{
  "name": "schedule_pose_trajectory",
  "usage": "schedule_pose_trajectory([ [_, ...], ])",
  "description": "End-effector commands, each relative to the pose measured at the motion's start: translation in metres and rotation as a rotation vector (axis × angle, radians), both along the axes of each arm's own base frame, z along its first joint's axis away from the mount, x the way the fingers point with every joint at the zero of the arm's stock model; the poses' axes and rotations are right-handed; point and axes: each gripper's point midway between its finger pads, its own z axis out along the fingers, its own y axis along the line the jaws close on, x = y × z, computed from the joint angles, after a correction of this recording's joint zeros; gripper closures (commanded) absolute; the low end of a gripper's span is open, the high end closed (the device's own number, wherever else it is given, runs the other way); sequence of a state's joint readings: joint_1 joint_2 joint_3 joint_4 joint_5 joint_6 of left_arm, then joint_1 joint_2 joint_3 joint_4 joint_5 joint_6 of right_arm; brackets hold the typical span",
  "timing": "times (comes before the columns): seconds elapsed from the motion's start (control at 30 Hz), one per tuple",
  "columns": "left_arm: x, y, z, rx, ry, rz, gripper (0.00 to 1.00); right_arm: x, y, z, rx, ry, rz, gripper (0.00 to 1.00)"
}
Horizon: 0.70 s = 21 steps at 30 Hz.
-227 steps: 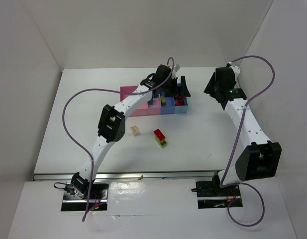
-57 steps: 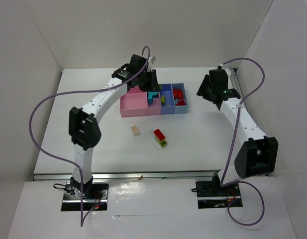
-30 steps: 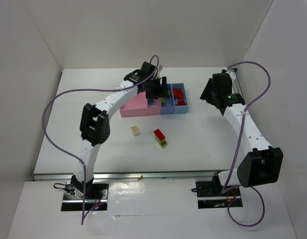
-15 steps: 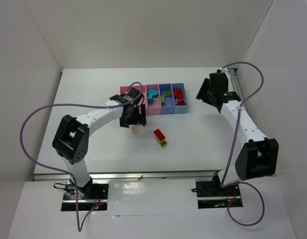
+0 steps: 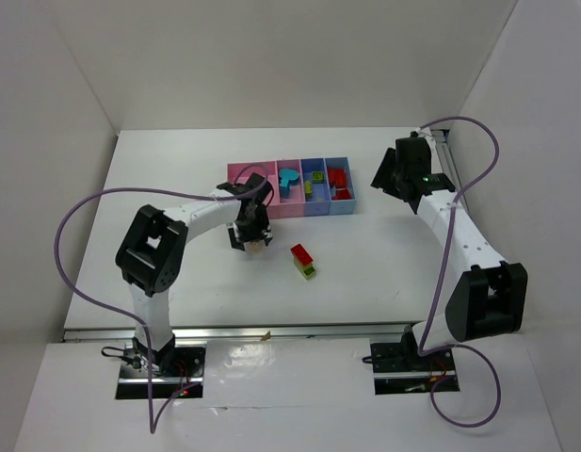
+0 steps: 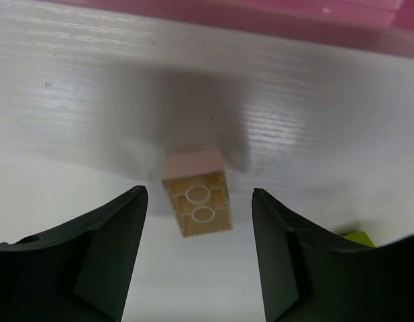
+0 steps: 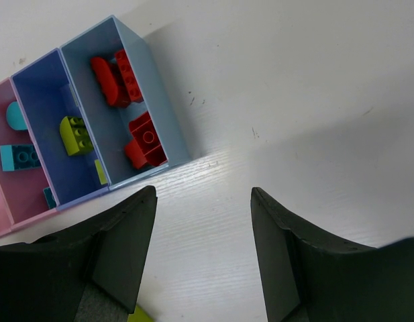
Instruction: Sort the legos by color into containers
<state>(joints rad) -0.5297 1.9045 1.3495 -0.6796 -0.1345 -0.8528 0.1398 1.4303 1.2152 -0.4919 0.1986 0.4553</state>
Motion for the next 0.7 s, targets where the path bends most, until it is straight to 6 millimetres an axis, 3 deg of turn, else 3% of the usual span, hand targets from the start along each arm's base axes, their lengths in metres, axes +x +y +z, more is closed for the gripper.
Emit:
schedule_pose_trajectory([
  [0.0, 0.007, 0.002, -0.004, 0.009, 0.0, 0.055, 0.26, -0.003, -0.001, 0.014, -0.008, -0.041, -0.008, 0.34],
  [0.1, 0.005, 0.003, -0.01, 0.017, 0.007, 0.046, 0.27, -0.001, -0.001, 0.016, -0.007, -0.05, -0.008, 0.34],
  [0.23, 0.003, 0.009, -0.015, 0.052, 0.019, 0.033, 0.52, -0.001, -0.001, 0.016, -0.007, -0.05, -0.008, 0.34],
  [0.33, 0.015, 0.001, 0.017, 0.032, -0.066, -0.024, 0.67, -0.001, -0.001, 0.016, -0.007, -0.05, -0.008, 0.34],
  [0.5, 0.032, -0.05, 0.073, -0.118, -0.159, -0.289, 0.69, 0.001, -0.001, 0.017, -0.005, -0.061, -0.008, 0.34],
  [0.53, 0.043, -0.059, 0.096, -0.139, -0.207, -0.329, 0.7, -0.001, -0.001, 0.014, -0.007, -0.052, -0.008, 0.34],
  [0.67, 0.072, -0.085, 0.139, -0.193, -0.336, -0.404, 0.7, -0.001, 0.0, 0.014, 0.0, -0.053, -0.014, 0.34],
])
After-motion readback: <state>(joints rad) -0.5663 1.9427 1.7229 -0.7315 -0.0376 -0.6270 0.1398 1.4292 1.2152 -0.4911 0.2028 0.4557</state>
